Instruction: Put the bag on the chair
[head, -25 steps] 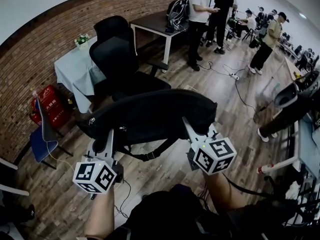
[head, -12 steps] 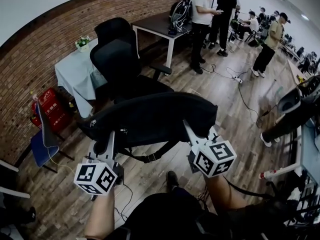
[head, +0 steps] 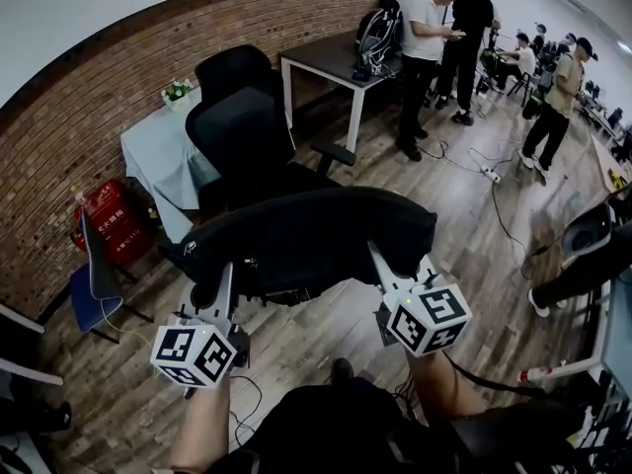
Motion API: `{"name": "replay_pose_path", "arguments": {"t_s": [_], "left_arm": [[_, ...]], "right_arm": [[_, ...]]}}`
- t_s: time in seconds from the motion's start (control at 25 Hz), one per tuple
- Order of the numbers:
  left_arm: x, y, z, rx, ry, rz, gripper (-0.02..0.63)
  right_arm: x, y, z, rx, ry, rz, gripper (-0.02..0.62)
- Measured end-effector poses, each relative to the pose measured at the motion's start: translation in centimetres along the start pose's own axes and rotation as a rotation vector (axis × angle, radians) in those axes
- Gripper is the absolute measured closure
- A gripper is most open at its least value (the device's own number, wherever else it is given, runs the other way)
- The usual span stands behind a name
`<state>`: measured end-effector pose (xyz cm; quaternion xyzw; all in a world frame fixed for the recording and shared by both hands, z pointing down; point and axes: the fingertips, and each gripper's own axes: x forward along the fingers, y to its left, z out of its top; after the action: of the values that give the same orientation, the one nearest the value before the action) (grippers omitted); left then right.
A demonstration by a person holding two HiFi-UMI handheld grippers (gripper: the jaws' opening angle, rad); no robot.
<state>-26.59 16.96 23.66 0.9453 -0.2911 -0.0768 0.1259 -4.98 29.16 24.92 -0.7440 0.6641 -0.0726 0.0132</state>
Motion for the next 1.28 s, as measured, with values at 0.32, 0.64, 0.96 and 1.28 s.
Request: {"name": "replay_pose_path", "arguments": {"t_s": [0.32,0.64,0.96,1.28], "left_arm": [[5.6,-1.1,-0.9,0.007,0.005,0.046,0.548],[9.4,-2.6,-1.9,0.011,-0.003,0.083,0.548],[12.0,-3.7,-2.3,0.019,-0.009,0.114,0.548],[13.8,-2.2,-2.3,0.025,0.002,0.128,0.548]], "right_arm": [[3.5,-5.4,0.6,0.01,0.003,0.046,0.517],[5.5,-9.6,1.1,0.003,-0.004,0.085,0.517],[7.2,-12.5,1.8,0.006,-0.01,0.124,0.517],[9.8,-13.1,1.6,0.022,-0.001,0.137,0.517]]}}
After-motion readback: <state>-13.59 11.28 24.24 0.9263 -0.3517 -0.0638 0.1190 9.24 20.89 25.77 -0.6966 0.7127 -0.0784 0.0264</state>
